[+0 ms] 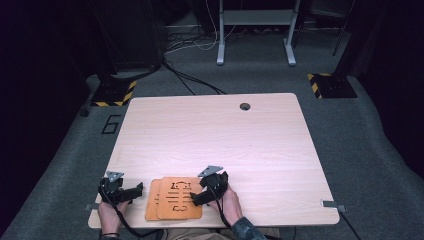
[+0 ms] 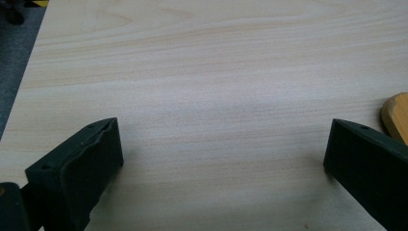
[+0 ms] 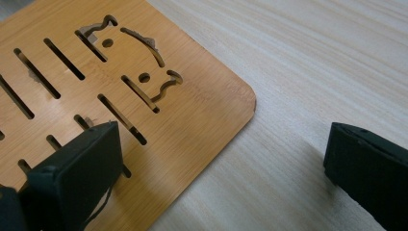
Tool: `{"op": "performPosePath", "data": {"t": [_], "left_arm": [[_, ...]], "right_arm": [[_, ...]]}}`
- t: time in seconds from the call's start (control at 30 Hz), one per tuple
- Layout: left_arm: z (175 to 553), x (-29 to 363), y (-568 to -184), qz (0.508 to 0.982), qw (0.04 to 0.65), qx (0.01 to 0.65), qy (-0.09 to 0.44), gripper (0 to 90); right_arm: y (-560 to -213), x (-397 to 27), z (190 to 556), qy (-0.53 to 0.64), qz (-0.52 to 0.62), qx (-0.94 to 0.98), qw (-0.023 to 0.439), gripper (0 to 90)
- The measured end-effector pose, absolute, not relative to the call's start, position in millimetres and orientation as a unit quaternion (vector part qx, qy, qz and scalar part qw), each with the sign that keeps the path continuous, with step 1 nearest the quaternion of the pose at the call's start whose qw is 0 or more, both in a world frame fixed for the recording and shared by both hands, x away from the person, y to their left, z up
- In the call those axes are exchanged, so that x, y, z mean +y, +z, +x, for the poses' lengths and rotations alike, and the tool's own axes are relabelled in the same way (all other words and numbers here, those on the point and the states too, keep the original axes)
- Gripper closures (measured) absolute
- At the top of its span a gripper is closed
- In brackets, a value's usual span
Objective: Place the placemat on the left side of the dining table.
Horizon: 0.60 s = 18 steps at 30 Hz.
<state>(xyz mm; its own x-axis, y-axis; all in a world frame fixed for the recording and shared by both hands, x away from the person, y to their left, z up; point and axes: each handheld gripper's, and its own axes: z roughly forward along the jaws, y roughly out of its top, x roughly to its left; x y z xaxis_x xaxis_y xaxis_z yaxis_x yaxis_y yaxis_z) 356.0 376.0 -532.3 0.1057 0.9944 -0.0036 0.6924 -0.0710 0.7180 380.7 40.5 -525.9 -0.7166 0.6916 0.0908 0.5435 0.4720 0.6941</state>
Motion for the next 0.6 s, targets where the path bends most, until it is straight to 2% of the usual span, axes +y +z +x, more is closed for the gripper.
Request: {"op": "performPosePath", "data": {"t": [0.33, 0.6], "left_arm": [[357, 376, -526, 0.705, 0.276, 0.605, 0.248, 0.0], [353, 371, -510, 0.718, 0.279, 0.6, 0.217, 0.0]], "right_arm": [[-526, 39, 380, 0.366, 0.359, 0.852, 0.104, 0.0], [-527, 39, 380, 0.368, 0.361, 0.85, 0.107, 0.0]]}}
